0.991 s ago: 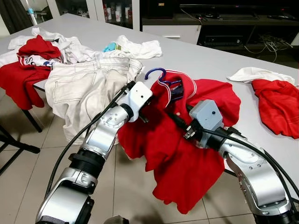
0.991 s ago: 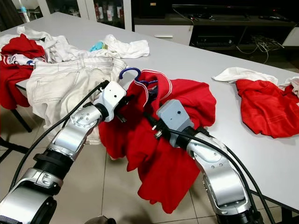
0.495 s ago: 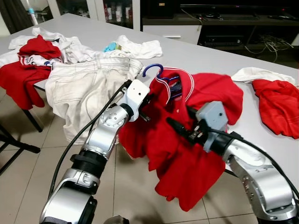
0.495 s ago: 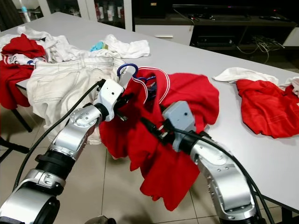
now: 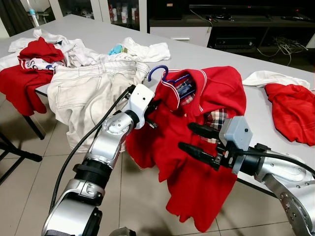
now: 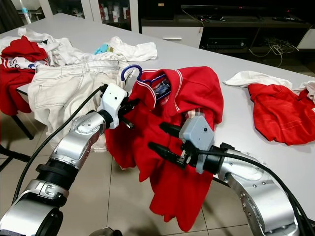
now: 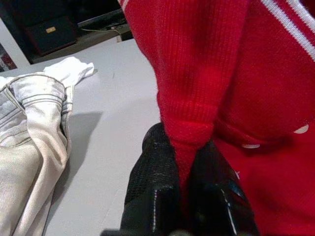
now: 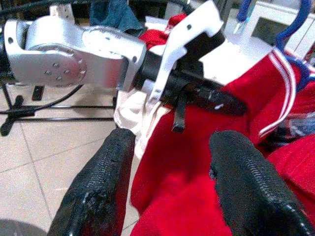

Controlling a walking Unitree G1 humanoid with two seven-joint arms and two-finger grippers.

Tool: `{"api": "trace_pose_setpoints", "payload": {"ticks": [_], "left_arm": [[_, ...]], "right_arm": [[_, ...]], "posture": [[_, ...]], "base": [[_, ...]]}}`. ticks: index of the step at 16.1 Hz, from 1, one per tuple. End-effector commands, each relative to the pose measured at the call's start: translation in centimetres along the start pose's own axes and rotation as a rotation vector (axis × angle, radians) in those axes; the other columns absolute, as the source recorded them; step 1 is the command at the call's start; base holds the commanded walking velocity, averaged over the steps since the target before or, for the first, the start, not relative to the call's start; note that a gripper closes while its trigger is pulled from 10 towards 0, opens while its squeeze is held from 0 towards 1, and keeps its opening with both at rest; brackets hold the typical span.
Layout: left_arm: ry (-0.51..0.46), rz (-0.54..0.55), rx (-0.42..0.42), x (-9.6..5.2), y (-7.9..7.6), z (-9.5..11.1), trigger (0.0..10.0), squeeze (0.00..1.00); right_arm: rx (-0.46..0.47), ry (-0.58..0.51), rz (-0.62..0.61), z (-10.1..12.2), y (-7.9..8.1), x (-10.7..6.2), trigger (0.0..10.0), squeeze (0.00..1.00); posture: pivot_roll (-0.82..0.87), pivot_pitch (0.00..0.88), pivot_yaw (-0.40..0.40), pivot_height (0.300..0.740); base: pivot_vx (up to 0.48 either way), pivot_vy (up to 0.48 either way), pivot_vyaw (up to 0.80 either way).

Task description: Hang hanger

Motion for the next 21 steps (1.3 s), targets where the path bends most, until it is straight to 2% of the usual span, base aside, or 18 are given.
{"api": "trace_pose_setpoints", "payload": {"ticks": [1, 2, 4, 5, 6, 7, 8, 10, 11, 12, 13, 14, 15, 18, 21], "left_arm": [[-0.036, -0.021, 0.040, 0.0, -0.1, 1.1, 10.0, 0.00], [-0.032, -0.104, 0.144, -0.5, -1.1, 0.7, 10.0, 0.00], [-0.042, -0.182, 0.220, -1.1, -1.5, 0.7, 10.0, 0.00], [-0.044, -0.191, 0.235, -1.2, -1.5, 0.8, 10.0, 0.00], [-0.049, -0.202, 0.254, -1.5, -1.0, 1.0, 10.0, 0.00], [-0.048, -0.194, 0.261, -1.6, -0.4, 1.1, 10.0, 0.00], [-0.048, -0.183, 0.267, -1.7, 0.1, 1.2, 10.0, 0.00], [-0.054, -0.191, 0.274, -1.9, 0.3, 1.2, 10.0, 0.00], [-0.064, -0.213, 0.290, -2.2, 0.2, 1.2, 10.0, 0.00], [-0.066, -0.238, 0.302, -2.3, 0.0, 1.1, 10.0, 0.00], [-0.070, -0.278, 0.323, -2.5, -0.6, 1.0, 10.0, 0.00], [-0.073, -0.298, 0.333, -2.6, -0.9, 1.0, 10.0, 0.00], [-0.075, -0.313, 0.339, -2.7, -1.1, 1.0, 10.0, 0.00], [-0.049, -0.426, 0.374, -3.6, -2.7, -0.1, 10.0, 0.00], [-0.031, -0.442, 0.386, -3.8, -2.8, -0.7, 10.0, 0.00]], "right_arm": [[-0.017, -0.010, -0.038, 0.4, -0.9, -0.2, 10.0, 0.00], [-0.068, 0.007, -0.120, 0.3, -2.7, -0.4, 10.0, 0.00], [-0.149, 0.045, -0.234, 0.3, -5.6, -1.0, 10.0, 0.02], [-0.163, 0.048, -0.256, 0.4, -6.1, -1.2, 10.0, 0.02], [-0.177, 0.032, -0.300, 1.2, -7.5, -1.8, 10.0, 0.52], [-0.184, 0.019, -0.317, 1.8, -8.3, -2.3, 10.0, 0.73], [-0.196, 0.018, -0.320, 2.1, -8.8, -2.6, 10.0, 0.89], [-0.246, 0.055, -0.314, 2.0, -9.3, -3.1, 10.0, 0.91], [-0.318, 0.138, -0.298, 1.0, -10.0, -3.9, 10.0, 0.88], [-0.337, 0.175, -0.265, 0.3, -9.9, -4.1, 10.0, 0.86], [-0.361, 0.217, -0.208, -0.6, -9.4, -4.0, 10.0, 0.35], [-0.380, 0.238, -0.181, -1.0, -9.2, -3.9, 10.0, 0.35], [-0.388, 0.246, -0.177, -1.2, -9.2, -3.7, 10.0, 0.16], [-0.479, 0.268, -0.150, -1.8, -9.3, -2.2, 10.0, 0.15], [-0.516, 0.263, -0.181, -1.3, -10.1, -2.0, 10.0, 0.15]], "posture": [[-0.08, 0.000, 0.008, 0.740], [-0.08, 0.000, 0.010, 0.740], [-0.08, 0.000, 0.010, 0.740], [-0.08, 0.000, 0.010, 0.740], [-0.07, 0.000, 0.009, 0.740], [-0.07, 0.000, 0.009, 0.740], [-0.07, 0.000, 0.009, 0.740], [-0.07, 0.000, 0.010, 0.740], [-0.07, 0.000, 0.010, 0.740], [-0.07, 0.000, 0.010, 0.740], [-0.07, 0.000, 0.009, 0.740], [-0.07, 0.000, 0.008, 0.740], [-0.07, 0.000, 0.008, 0.740], [-0.05, 0.000, 0.005, 0.740], [-0.05, 0.000, 0.002, 0.740]], "base": [[0.000, 0.000, 0.00], [0.000, 0.000, 0.00], [0.000, 0.000, 0.00], [0.000, 0.000, 0.00], [0.000, 0.000, 0.00], [0.000, 0.000, 0.00], [0.000, 0.000, 0.00], [0.000, 0.000, 0.00], [0.000, 0.000, 0.00], [0.000, 0.000, 0.00], [0.000, 0.000, 0.00], [0.000, 0.000, 0.00], [0.000, 0.000, 0.00], [0.000, 0.000, 0.00], [0.000, 0.000, 0.00]]}}
Point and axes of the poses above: a point about 5 cm out from each wrist's last joint towards the gripper, its own x axis pointing out of the wrist towards the gripper, its own z axis along the axis of the wrist's last joint, y = z × x, the point moved 5 cm from there along x, pointing out of the wrist towards the gripper, and after that the axes turned 6 degrees about -x, right-handed, at the moved point
